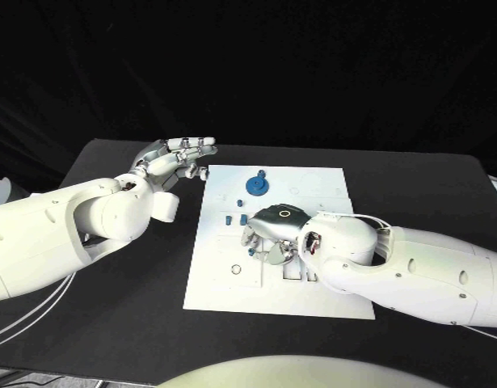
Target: Assemble the parts on the task board
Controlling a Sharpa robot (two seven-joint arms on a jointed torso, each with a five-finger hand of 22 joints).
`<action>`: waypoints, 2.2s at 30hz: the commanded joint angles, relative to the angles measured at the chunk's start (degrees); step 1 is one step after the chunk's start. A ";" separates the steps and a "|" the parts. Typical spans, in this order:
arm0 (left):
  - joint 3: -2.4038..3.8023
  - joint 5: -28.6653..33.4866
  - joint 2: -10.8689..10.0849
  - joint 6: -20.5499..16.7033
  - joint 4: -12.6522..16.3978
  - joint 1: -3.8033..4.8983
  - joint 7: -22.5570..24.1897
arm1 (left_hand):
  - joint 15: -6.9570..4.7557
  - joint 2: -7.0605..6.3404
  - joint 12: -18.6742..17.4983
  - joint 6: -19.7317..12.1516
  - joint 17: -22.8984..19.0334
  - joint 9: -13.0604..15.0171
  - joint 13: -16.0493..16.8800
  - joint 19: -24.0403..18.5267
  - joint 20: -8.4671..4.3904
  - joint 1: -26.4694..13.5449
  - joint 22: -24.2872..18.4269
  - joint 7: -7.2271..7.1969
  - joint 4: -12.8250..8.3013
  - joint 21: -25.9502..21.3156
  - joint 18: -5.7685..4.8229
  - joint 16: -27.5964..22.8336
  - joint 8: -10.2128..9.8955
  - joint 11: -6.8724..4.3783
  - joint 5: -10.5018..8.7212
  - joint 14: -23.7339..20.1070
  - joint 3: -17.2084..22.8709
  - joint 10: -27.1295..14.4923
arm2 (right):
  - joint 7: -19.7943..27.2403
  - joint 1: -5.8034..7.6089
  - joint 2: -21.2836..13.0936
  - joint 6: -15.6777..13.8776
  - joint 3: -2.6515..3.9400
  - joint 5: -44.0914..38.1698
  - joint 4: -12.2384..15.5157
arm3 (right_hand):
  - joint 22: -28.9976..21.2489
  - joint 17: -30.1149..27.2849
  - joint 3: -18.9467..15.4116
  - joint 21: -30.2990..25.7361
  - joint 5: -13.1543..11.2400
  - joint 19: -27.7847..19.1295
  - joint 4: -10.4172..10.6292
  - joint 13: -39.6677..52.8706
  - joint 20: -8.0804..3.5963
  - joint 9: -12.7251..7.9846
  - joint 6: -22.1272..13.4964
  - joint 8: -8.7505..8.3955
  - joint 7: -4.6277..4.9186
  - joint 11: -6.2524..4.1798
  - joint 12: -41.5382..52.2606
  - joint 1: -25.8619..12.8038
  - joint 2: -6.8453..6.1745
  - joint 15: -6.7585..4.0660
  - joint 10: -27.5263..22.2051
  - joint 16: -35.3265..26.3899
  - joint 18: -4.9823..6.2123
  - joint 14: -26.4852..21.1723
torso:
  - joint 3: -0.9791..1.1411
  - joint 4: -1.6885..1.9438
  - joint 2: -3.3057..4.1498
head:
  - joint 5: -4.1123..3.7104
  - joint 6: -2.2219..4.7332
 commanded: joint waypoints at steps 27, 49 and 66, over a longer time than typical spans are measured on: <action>0.01 0.23 -0.15 2.04 0.24 0.01 -0.52 | -0.04 -0.08 0.27 -0.37 -0.18 -0.08 -0.02 -0.55 0.00 -0.27 -0.11 0.10 -0.13 -0.30 0.43 -0.19 0.36 0.02 0.26 -0.49 -0.41 -0.57 | -4.85 4.08 -14.55 -5.10 1.77 1.11 5.70 | -1.43 -2.88 -5.65 -1.08 -0.05 -0.40 1.04 0.27 0.49 -0.09 0.22 0.17 -1.68 -0.56 1.57 -0.31 -1.28 -0.04 -2.68 -1.49 0.41 2.22 | 0.06 -0.08 0.03 | -1.48 1.39; -0.04 0.23 -0.22 2.64 0.15 0.01 -0.95 | -0.03 -0.06 0.34 -0.35 -0.27 -0.07 -0.01 -0.58 0.02 -0.29 -0.14 0.10 -0.16 -0.34 0.43 -0.21 0.41 0.02 0.22 -0.56 -0.49 -0.57 | -4.36 3.94 -14.71 1.53 1.74 0.26 4.37 | -1.29 -3.20 -6.77 -1.03 -0.02 0.01 1.95 0.41 -0.08 0.36 4.14 1.15 -2.87 -1.36 3.46 2.23 1.20 -0.65 1.49 -1.16 0.33 2.42 | 0.08 0.03 0.06 | -1.60 1.10; -0.06 0.23 -0.23 2.75 0.03 0.00 -1.02 | -0.03 -0.06 0.34 -0.35 -0.27 -0.07 -0.01 -0.58 0.02 -0.29 -0.14 0.10 -0.16 -0.34 0.43 -0.21 0.41 0.02 0.22 -0.56 -0.49 -0.57 | -4.24 3.60 -14.15 1.12 1.72 -0.71 3.80 | -0.41 -2.89 -4.70 -0.40 -0.05 0.59 2.40 0.37 -0.54 0.66 7.20 1.74 -2.98 -2.05 3.46 3.26 2.82 -1.22 4.70 -0.55 0.16 2.53 | 0.08 -0.02 0.03 | -1.81 1.06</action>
